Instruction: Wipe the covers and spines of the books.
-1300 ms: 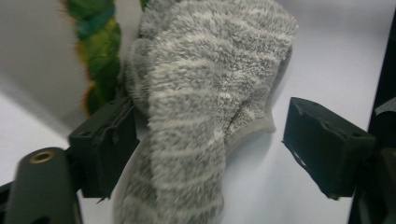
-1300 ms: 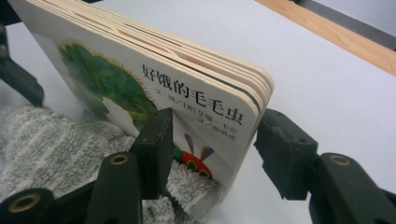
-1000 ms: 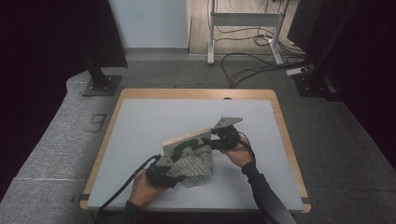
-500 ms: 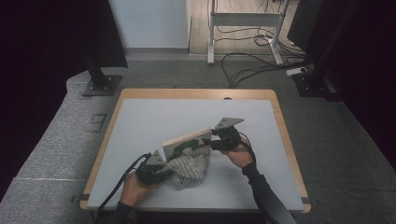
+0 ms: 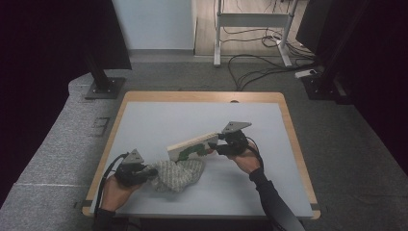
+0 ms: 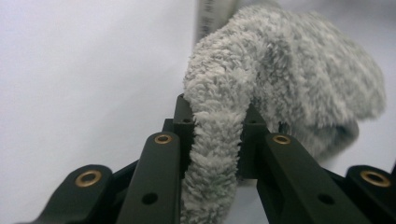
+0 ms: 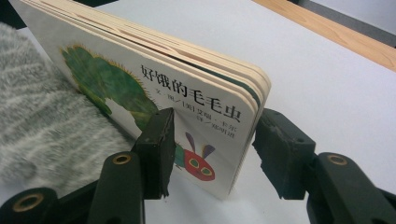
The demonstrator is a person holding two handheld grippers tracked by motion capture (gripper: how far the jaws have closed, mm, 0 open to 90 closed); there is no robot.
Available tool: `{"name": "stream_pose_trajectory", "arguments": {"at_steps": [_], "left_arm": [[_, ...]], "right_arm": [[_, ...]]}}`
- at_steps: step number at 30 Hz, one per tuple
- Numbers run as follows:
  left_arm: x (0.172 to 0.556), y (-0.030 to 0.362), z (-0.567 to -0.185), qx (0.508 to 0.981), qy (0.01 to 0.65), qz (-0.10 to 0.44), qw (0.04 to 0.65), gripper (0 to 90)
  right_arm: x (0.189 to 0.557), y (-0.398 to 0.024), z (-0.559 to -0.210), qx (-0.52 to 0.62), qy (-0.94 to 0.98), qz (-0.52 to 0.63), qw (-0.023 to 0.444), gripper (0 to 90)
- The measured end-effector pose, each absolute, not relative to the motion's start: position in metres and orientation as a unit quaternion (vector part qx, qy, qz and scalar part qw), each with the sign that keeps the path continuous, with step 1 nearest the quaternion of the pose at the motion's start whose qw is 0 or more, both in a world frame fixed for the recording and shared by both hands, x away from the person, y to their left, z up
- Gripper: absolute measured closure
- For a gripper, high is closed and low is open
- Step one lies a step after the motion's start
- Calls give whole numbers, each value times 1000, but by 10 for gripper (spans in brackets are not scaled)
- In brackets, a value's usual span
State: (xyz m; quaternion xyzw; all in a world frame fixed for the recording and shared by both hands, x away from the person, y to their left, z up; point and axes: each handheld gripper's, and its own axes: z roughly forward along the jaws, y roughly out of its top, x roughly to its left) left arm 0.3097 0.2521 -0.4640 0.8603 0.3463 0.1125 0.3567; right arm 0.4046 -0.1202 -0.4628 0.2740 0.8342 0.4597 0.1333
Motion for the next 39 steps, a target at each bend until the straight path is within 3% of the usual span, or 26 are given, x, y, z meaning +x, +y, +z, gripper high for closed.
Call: {"name": "stream_pose_trajectory", "arguments": {"at_steps": [14, 26, 39], "left_arm": [[350, 244, -478, 863, 375, 101, 322, 740], [360, 232, -498, 867, 377, 90, 314, 745], [350, 233, -468, 858, 357, 116, 349, 748]], "right_arm": [[403, -121, -464, 276, 831, 464, 135, 471], [402, -120, -466, 278, 828, 468, 137, 458], [400, -121, -466, 281, 827, 468, 135, 470]]}}
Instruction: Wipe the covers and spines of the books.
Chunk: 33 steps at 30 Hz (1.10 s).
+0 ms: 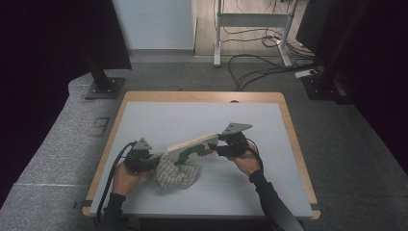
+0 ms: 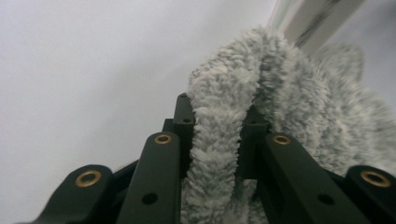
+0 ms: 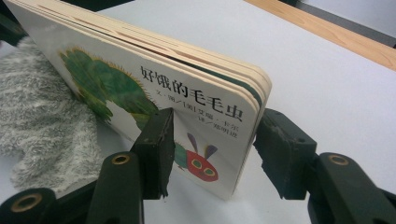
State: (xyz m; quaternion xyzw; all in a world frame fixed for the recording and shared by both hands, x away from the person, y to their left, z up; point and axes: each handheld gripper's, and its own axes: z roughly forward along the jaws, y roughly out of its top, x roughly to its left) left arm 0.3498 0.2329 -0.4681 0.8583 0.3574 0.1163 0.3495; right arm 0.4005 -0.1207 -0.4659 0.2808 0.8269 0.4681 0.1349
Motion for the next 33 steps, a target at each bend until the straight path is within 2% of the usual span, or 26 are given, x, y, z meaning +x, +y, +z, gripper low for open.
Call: {"name": "stream_pose_trajectory", "arguments": {"at_steps": [17, 33], "left_arm": [[337, 230, -424, 855, 332, 153, 368, 746], [342, 229, -444, 852, 345, 143, 366, 742]], "right_arm": [[401, -119, -465, 282, 828, 465, 137, 463], [399, -121, -465, 284, 826, 468, 133, 465]]}}
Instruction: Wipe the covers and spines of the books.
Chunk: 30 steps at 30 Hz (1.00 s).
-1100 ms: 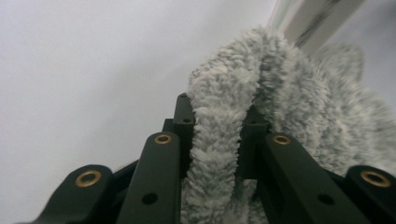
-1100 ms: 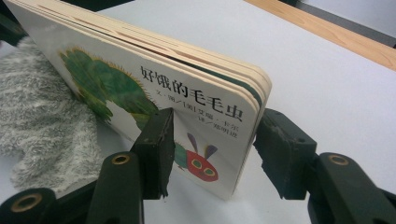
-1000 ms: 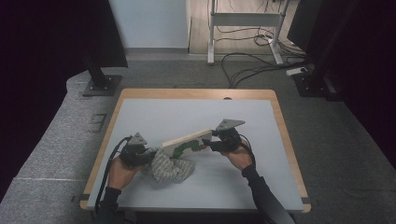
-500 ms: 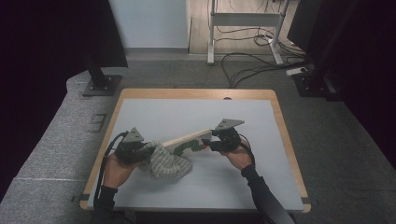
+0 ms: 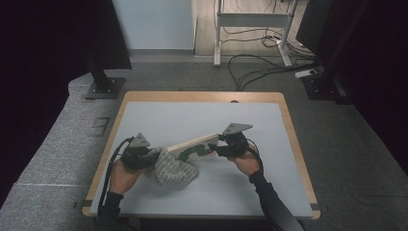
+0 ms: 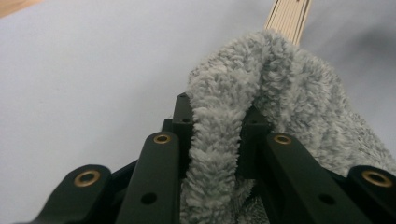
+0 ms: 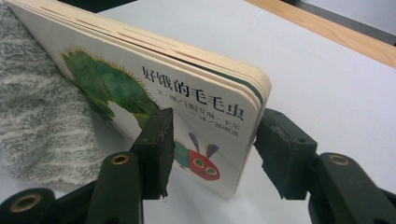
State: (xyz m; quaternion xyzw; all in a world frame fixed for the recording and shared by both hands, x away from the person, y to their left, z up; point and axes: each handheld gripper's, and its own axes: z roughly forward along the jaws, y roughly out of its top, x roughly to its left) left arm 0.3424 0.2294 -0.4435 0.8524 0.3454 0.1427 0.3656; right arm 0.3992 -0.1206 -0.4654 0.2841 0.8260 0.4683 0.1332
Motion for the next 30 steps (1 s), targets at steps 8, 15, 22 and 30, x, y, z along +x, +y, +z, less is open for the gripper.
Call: {"name": "stream_pose_trajectory", "arguments": {"at_steps": [8, 15, 22, 30], "left_arm": [[346, 228, -470, 859, 354, 132, 346, 740], [348, 227, -489, 860, 365, 122, 334, 739], [347, 227, -501, 858, 372, 117, 335, 736], [341, 234, -472, 848, 358, 131, 367, 738]], "right_arm": [[399, -121, -467, 286, 823, 472, 134, 465], [398, -122, -467, 285, 821, 476, 133, 464], [397, -123, -467, 284, 822, 476, 134, 464], [396, -123, -467, 283, 822, 475, 133, 464]]}}
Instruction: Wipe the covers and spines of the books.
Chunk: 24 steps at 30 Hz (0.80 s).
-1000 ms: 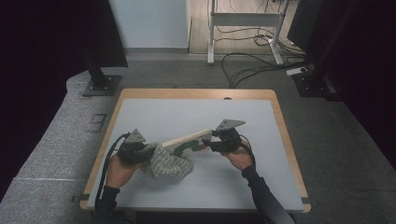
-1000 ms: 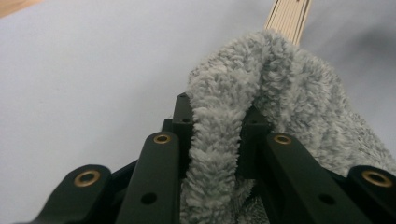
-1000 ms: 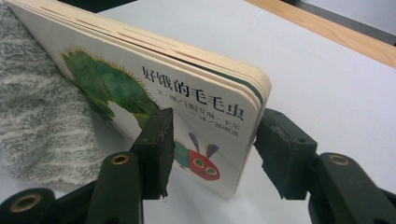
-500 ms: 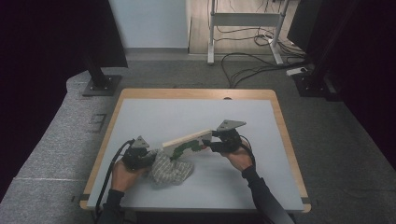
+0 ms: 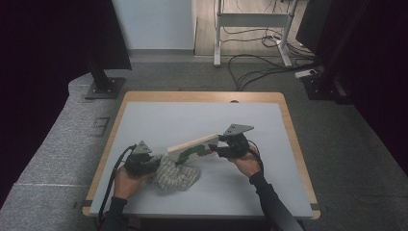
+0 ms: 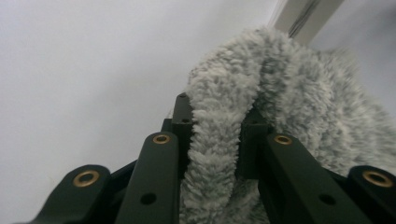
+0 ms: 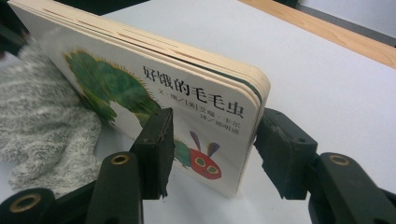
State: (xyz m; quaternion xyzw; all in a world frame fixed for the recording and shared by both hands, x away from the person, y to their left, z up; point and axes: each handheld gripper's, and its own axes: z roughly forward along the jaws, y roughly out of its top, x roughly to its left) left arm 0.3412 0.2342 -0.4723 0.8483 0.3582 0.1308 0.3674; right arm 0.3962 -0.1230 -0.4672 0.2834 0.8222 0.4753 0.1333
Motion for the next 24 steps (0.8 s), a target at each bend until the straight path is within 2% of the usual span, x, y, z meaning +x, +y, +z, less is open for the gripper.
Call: {"name": "stream_pose_trajectory", "arguments": {"at_steps": [9, 24], "left_arm": [[337, 235, -430, 848, 336, 165, 375, 735], [339, 283, -431, 831, 390, 181, 352, 731]], "right_arm": [[396, -123, -467, 283, 823, 474, 134, 464], [395, -124, -468, 286, 820, 478, 131, 469]]}}
